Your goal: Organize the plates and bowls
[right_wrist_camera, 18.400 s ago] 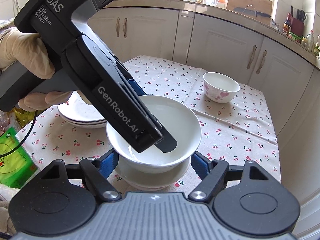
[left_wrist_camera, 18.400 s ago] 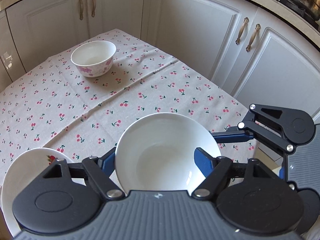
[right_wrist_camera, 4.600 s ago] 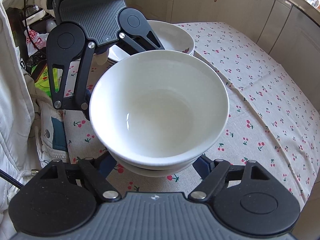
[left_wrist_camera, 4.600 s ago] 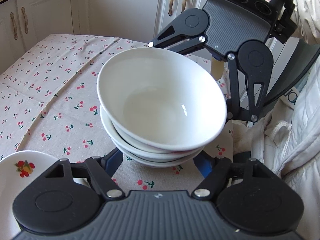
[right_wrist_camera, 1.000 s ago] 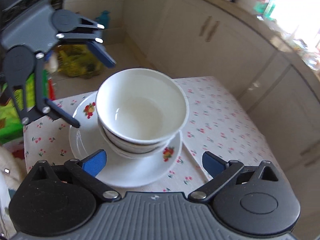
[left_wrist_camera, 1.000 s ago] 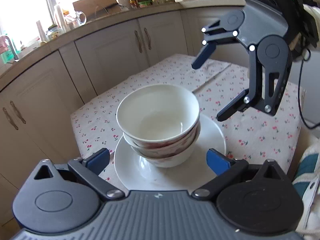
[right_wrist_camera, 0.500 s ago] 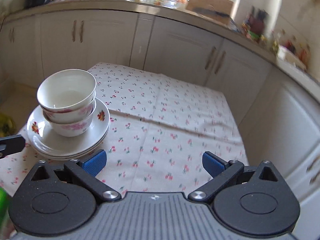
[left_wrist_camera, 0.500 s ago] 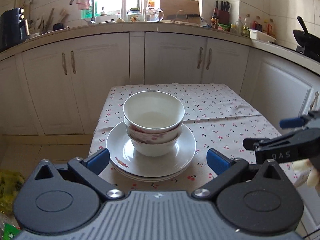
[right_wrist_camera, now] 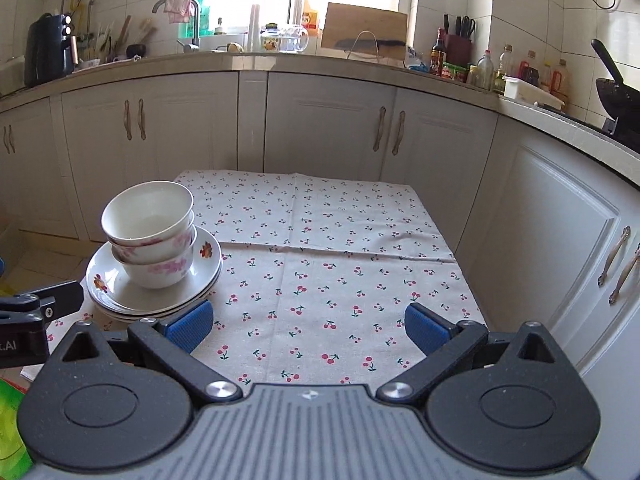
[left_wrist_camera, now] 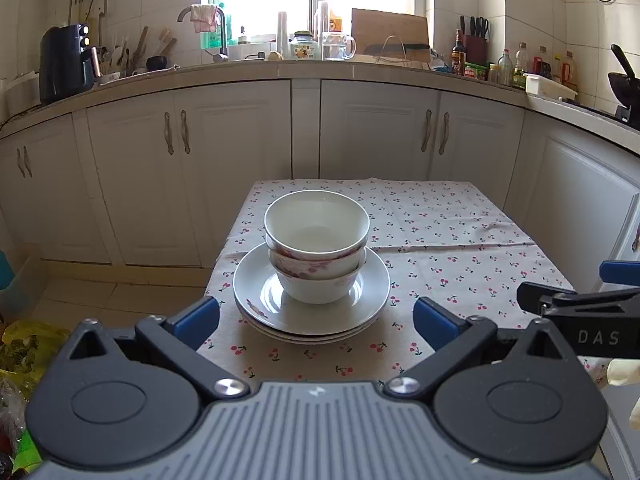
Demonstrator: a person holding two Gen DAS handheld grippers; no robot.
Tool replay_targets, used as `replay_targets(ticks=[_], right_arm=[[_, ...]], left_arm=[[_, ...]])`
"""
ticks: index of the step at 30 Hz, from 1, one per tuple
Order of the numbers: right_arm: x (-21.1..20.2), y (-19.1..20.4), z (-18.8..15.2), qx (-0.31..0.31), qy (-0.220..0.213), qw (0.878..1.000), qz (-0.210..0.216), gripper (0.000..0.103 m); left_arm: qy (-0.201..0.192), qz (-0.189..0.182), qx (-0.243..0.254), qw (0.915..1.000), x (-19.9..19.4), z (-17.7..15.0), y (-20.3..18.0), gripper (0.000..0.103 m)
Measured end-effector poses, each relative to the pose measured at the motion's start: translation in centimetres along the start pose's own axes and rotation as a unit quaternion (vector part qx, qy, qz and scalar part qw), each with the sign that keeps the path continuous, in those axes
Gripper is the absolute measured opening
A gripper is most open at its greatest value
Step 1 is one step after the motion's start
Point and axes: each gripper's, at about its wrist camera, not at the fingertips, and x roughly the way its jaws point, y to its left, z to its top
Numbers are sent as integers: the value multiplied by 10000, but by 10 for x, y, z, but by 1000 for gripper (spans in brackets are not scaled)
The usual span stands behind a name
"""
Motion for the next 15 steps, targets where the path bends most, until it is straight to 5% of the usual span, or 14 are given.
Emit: replay_targets(ticks=[15], right_arm=[[-7,2,-3,14,-74,10000,38,103]], left_arm=[[70,-10,21,10000,-2,-1,-5,102]])
